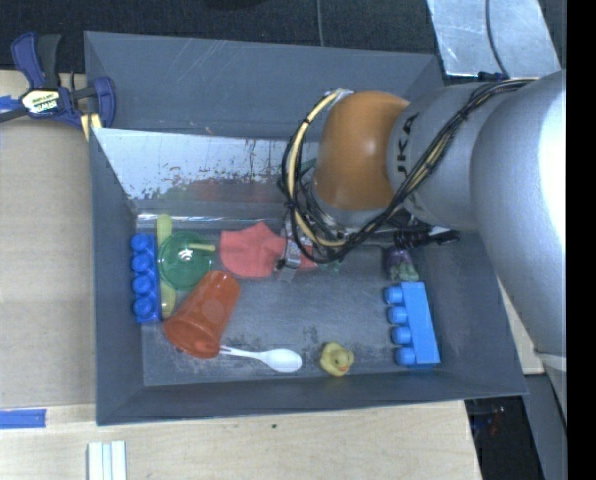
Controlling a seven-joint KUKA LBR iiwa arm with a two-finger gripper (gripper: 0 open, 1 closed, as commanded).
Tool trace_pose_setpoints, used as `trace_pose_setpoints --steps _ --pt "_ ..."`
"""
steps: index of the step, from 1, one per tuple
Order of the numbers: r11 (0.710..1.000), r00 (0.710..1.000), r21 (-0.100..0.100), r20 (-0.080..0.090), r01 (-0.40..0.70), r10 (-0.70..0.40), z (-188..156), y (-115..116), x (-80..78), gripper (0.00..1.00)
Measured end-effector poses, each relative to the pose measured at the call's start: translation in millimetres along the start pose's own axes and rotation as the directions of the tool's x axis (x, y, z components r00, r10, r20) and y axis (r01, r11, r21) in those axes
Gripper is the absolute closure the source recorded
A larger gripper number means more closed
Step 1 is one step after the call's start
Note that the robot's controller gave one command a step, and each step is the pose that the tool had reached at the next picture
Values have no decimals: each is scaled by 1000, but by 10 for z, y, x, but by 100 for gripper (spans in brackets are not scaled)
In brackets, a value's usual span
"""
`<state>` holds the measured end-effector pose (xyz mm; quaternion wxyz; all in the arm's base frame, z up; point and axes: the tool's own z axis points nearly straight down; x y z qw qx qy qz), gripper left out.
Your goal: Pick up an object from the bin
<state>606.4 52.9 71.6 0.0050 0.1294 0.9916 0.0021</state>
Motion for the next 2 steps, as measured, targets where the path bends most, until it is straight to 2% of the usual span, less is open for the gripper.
trace_pose_setpoints --steps 1,2 --pt "1000 1000 2 -4 -11 11 -599 6 61 100" --pt "1000 1000 2 -4 -8 8 -1367 -62 153 100"
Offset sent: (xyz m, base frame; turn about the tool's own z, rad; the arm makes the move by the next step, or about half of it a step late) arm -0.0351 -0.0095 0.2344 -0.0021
